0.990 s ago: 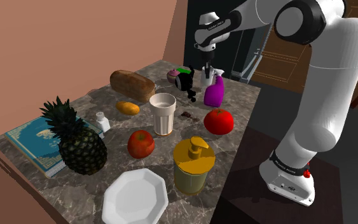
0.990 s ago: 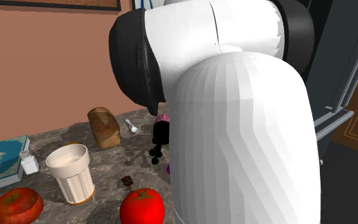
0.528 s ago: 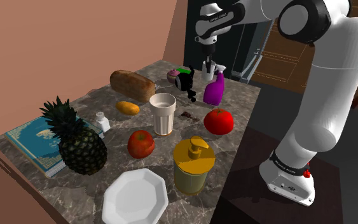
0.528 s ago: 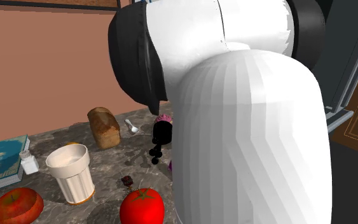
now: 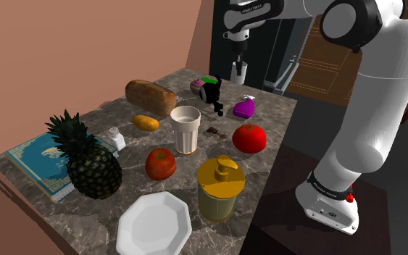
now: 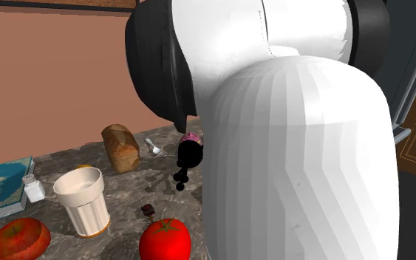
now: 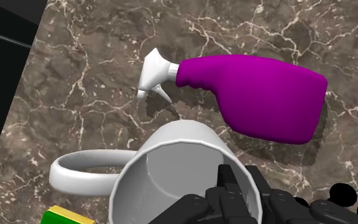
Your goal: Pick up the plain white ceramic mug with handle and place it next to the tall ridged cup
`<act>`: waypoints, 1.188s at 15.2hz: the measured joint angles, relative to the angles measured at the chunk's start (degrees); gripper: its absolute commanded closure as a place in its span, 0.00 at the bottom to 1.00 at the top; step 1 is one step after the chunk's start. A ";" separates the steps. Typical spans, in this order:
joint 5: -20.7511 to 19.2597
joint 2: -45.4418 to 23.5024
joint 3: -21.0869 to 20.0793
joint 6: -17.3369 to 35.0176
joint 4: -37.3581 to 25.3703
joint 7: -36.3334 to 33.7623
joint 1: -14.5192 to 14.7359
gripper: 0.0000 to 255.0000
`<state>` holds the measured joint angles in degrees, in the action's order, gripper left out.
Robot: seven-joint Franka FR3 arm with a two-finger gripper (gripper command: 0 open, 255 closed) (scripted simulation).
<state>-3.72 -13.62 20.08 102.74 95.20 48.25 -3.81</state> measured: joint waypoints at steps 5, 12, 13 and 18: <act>0.00 0.14 0.06 -3.84 -3.72 0.35 -0.05 1.00; -0.05 0.41 0.14 -9.14 -8.79 0.83 -0.09 1.00; 0.05 0.10 0.18 -9.93 -9.89 1.03 -0.21 1.00; 0.18 -0.28 0.30 -14.02 -14.40 1.62 -0.45 1.00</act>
<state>-3.53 -13.90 20.38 88.72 80.80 49.88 -4.27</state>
